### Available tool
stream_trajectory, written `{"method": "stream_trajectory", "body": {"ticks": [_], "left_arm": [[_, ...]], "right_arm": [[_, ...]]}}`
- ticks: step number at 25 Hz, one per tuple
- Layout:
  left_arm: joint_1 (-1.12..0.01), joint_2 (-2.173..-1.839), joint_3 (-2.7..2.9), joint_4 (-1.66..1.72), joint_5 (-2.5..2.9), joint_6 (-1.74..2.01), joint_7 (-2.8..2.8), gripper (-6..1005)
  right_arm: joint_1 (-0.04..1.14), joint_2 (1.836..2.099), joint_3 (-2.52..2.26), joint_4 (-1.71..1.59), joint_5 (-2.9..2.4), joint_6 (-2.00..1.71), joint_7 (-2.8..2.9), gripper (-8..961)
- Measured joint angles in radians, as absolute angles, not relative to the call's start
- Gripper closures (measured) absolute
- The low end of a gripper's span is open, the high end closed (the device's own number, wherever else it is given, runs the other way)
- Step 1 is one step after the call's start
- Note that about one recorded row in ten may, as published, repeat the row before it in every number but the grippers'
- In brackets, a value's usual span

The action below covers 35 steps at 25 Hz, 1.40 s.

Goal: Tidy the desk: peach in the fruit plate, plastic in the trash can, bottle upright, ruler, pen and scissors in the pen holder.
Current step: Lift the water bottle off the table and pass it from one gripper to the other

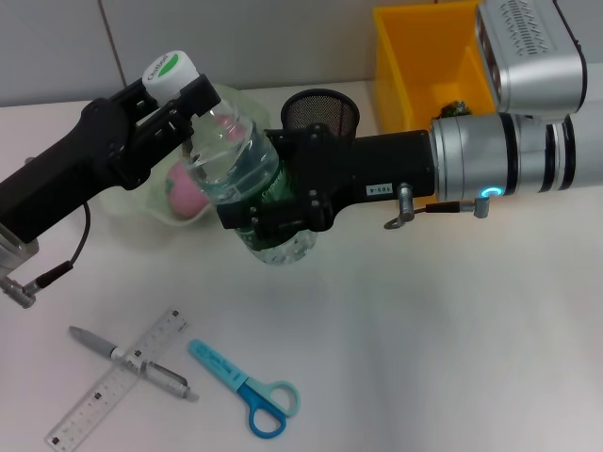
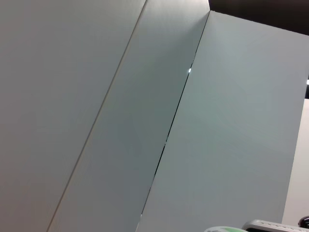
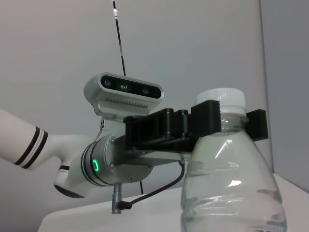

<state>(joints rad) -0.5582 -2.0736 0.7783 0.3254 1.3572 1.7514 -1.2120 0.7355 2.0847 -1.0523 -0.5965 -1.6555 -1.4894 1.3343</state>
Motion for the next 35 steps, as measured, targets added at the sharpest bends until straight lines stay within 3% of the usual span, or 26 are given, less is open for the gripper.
{"method": "stream_trajectory", "body": {"ticks": [35], "left_arm": [[-0.564,-2.071,0.772,0.325,1.356,1.758,-1.232,563]], "right_arm": [[0.728,2.085,-1.108,-0.607,-1.64,-1.425,1.335,183]]}}
